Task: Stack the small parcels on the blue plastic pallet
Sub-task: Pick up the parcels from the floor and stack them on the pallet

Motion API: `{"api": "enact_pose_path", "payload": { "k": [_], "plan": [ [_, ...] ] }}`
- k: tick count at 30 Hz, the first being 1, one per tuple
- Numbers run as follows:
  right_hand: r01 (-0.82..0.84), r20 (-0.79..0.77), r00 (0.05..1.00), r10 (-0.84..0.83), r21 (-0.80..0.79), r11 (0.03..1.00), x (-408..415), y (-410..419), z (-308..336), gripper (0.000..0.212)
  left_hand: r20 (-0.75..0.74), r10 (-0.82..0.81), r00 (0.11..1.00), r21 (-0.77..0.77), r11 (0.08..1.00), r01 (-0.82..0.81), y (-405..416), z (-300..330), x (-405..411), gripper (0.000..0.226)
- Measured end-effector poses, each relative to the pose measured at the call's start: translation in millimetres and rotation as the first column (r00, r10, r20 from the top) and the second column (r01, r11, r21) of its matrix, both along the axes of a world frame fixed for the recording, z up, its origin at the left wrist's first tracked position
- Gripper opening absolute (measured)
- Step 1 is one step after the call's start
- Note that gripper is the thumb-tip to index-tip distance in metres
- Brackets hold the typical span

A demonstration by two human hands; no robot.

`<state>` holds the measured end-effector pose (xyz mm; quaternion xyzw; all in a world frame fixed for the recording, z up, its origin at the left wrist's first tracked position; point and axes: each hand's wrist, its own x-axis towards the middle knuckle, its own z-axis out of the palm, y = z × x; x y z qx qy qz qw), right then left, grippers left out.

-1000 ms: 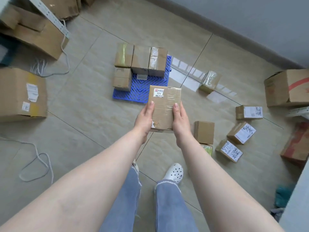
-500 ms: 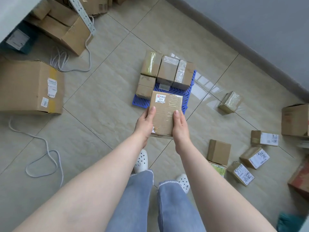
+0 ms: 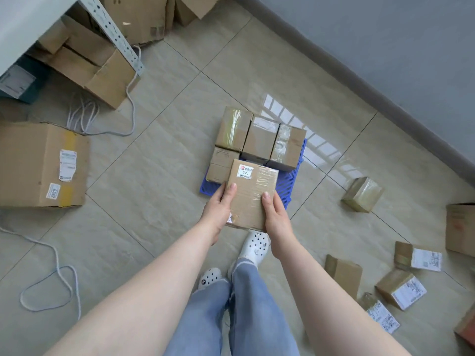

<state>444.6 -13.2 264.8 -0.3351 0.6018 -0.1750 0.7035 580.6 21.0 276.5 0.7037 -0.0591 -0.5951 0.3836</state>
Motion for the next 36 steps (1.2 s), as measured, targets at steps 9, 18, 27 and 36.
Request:
{"api": "enact_pose_path", "payload": {
  "k": [9,18,27,36],
  "plan": [
    [-0.001,-0.117,0.993,0.013,0.109,0.994,7.1,-51.8,-109.0,0.056,0.036,0.25,0.968,0.44,0.866,-0.239,-56.6,-110.8,-2.3,0.076],
    [0.084,-0.168,0.984,-0.058,0.152,0.985,15.5,-75.2,-247.7,0.055,-0.124,0.407,0.905,0.542,0.792,-0.281,-69.7,-272.5,-6.7,0.089],
    [0.062,-0.132,0.99,-0.045,0.127,0.99,26.2,-86.5,-315.7,0.055,-0.132,0.511,0.849,0.454,0.793,-0.406,-88.3,-330.9,-8.8,0.047],
    [0.003,-0.145,0.989,0.01,0.087,0.996,33.5,-100.7,-334.2,0.057,-0.111,0.586,0.803,0.427,0.758,-0.494,-99.7,-346.9,-8.7,0.045]
  ]
}}
